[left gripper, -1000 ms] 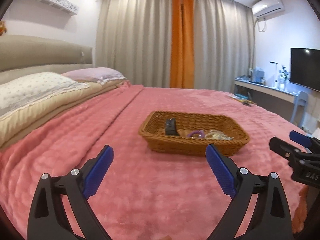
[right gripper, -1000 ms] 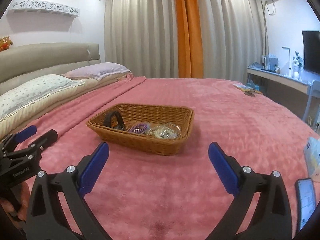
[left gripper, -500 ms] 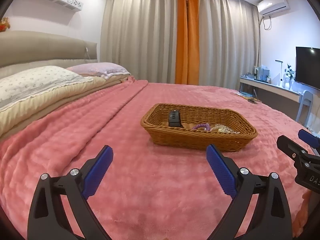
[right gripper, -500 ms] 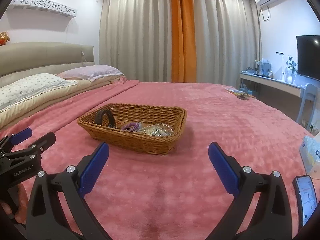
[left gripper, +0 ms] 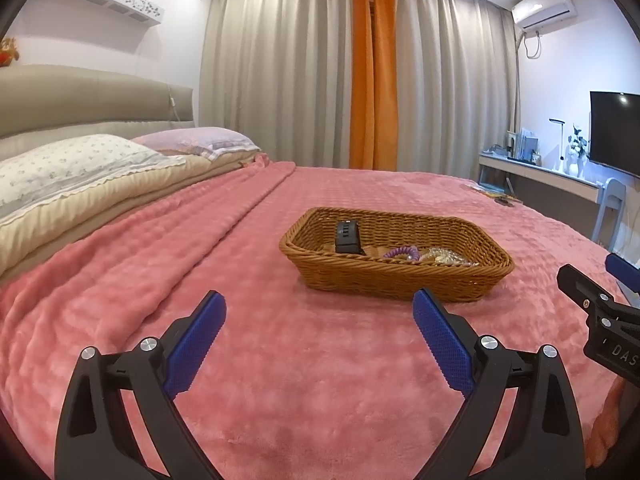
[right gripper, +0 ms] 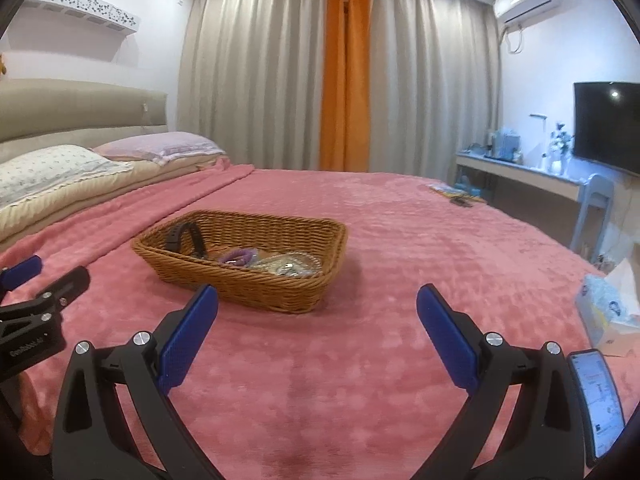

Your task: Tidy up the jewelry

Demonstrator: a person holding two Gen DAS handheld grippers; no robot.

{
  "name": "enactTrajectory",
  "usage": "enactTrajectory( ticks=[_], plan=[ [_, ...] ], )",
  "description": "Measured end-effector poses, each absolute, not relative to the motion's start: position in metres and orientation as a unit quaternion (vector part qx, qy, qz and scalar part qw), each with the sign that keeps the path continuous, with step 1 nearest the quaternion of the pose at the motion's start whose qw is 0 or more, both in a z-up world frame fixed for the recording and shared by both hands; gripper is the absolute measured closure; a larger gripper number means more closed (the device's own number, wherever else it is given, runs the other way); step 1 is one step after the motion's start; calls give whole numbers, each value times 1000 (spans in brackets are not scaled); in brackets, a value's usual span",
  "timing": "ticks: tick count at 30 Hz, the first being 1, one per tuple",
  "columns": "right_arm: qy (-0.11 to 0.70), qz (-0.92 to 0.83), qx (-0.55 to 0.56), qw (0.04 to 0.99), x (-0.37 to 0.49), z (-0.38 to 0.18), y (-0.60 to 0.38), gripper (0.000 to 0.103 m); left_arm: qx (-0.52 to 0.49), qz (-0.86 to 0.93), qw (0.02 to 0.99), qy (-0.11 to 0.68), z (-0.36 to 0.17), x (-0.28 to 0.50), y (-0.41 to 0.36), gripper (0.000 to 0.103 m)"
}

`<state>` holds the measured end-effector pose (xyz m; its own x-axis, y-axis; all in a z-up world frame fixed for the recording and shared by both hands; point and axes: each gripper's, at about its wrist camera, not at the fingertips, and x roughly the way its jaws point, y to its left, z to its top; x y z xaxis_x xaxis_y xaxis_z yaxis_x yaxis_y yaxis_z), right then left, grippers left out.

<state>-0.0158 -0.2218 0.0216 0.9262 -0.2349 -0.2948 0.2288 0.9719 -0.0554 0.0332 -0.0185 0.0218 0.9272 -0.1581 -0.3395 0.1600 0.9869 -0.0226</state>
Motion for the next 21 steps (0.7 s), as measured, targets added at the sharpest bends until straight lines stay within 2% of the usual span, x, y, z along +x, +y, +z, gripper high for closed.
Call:
enactTrajectory(
  ticks=[7, 21],
  plan=[
    [175, -120, -3, 977, -10, 18, -228, 8, 3, -81, 982, 173, 22, 33, -19, 11],
    [166, -127, -2, 978, -13, 19, -230, 8, 3, -83, 981, 174, 22, 32, -21, 11]
  ],
)
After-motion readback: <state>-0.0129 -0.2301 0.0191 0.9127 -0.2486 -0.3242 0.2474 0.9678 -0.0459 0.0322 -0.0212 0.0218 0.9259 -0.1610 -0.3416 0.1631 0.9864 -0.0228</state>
